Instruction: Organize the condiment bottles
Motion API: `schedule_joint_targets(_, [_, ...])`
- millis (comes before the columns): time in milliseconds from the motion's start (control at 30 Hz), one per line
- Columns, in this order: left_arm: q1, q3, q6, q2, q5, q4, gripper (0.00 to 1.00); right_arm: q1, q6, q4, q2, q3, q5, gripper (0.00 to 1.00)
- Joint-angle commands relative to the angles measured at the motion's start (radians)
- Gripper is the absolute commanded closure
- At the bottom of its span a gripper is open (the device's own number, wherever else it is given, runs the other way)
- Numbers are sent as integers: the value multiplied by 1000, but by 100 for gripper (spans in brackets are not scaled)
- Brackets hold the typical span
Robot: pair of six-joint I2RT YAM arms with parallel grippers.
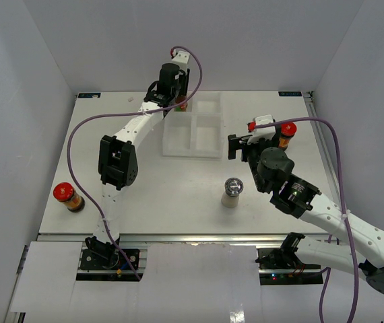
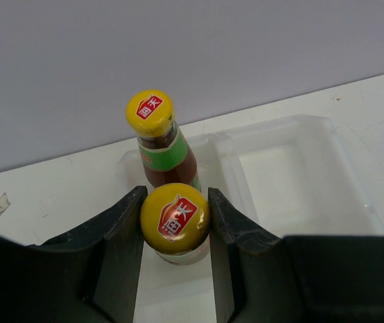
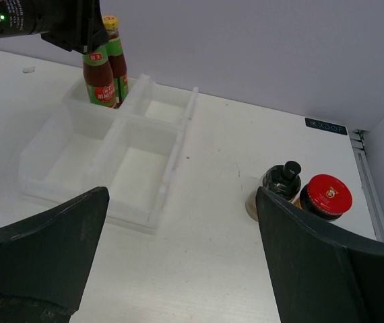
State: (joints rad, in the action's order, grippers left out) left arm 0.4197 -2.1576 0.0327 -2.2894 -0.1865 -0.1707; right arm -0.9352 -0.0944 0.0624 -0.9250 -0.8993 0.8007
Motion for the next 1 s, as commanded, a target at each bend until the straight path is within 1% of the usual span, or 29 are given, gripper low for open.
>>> schedule_joint_targets(0, [-9, 5, -12, 51, 26, 115, 100, 7, -5, 59, 3, 8, 5, 4])
schedule_joint_targets(267, [-18, 50, -24, 53, 45, 140, 100, 7, -8, 64, 3, 10, 6, 4])
schedule_joint_targets(333, [-18, 60, -55, 53, 44, 148, 100, 8, -9, 65, 5, 14, 8, 4])
schedule_joint_targets(567, [-22, 81, -80, 49, 59, 159, 100, 9, -13, 66, 4, 16, 13, 4])
schedule_joint_targets(633, [-22, 82, -78, 50, 63, 156, 98, 10, -13, 66, 6, 16, 12, 4])
schedule_joint_targets(667, [-22, 83, -76, 51, 64, 155, 95, 10, -13, 66, 6, 16, 13, 4])
schedule_joint_targets(700, [-22, 84, -73, 51, 65, 154, 88, 10, -13, 68, 8, 17, 14, 4])
schedule_joint_targets(733, [-22, 83, -69, 51, 68, 151, 79, 10, -13, 70, 9, 17, 13, 4])
schedule_joint_targets(767, [-22, 81, -68, 52, 71, 148, 64, 9, -13, 70, 9, 16, 12, 4])
schedule_joint_targets(867, [-22, 85, -60, 58, 70, 146, 44, 10, -13, 68, 8, 17, 14, 4])
schedule_joint_targets(967, [-22, 89, -54, 66, 70, 143, 42, 9, -10, 68, 10, 17, 10, 3])
